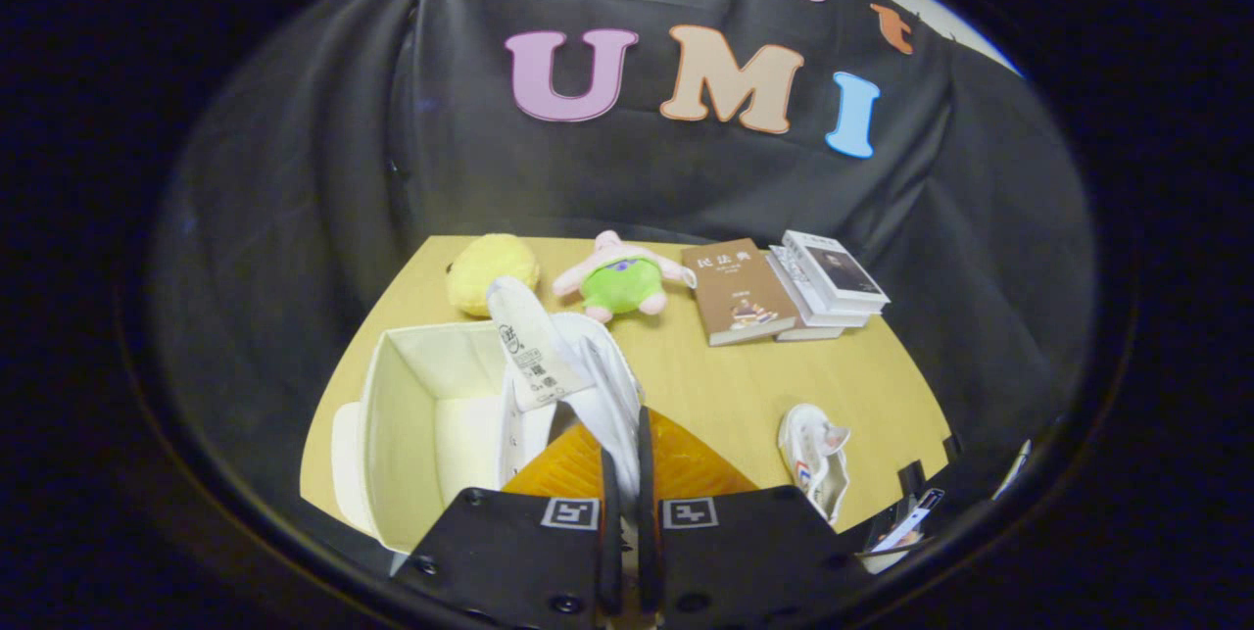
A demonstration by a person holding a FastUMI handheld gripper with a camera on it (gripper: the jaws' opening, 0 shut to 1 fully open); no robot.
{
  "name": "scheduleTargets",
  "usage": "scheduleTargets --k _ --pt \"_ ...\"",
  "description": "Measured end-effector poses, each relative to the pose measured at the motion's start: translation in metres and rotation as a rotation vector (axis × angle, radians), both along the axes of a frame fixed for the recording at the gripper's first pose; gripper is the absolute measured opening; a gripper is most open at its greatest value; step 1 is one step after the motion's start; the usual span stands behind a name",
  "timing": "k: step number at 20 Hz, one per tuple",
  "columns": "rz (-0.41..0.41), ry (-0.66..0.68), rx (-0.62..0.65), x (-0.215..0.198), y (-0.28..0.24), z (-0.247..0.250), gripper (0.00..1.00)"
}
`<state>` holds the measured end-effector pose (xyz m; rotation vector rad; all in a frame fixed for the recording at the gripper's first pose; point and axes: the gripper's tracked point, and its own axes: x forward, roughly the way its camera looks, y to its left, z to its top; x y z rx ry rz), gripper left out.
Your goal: Open the storage box then place both shoes into the box .Put the left shoe in first, then the right shoe, with the right side of both shoes facing outward in a uniform manner.
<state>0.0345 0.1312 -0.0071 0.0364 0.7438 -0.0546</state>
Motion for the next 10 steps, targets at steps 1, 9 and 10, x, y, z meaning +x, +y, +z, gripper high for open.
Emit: scheduleTargets --k 1,9,10 --pt "0.011 0.009 0.013 0.001 0.014 -0.004 0.10" --pt "0.058 0.067 0.093 0.025 0.087 -0.029 0.10" --pt "0.057 0.083 0.091 0.029 0.090 -0.034 0.10"
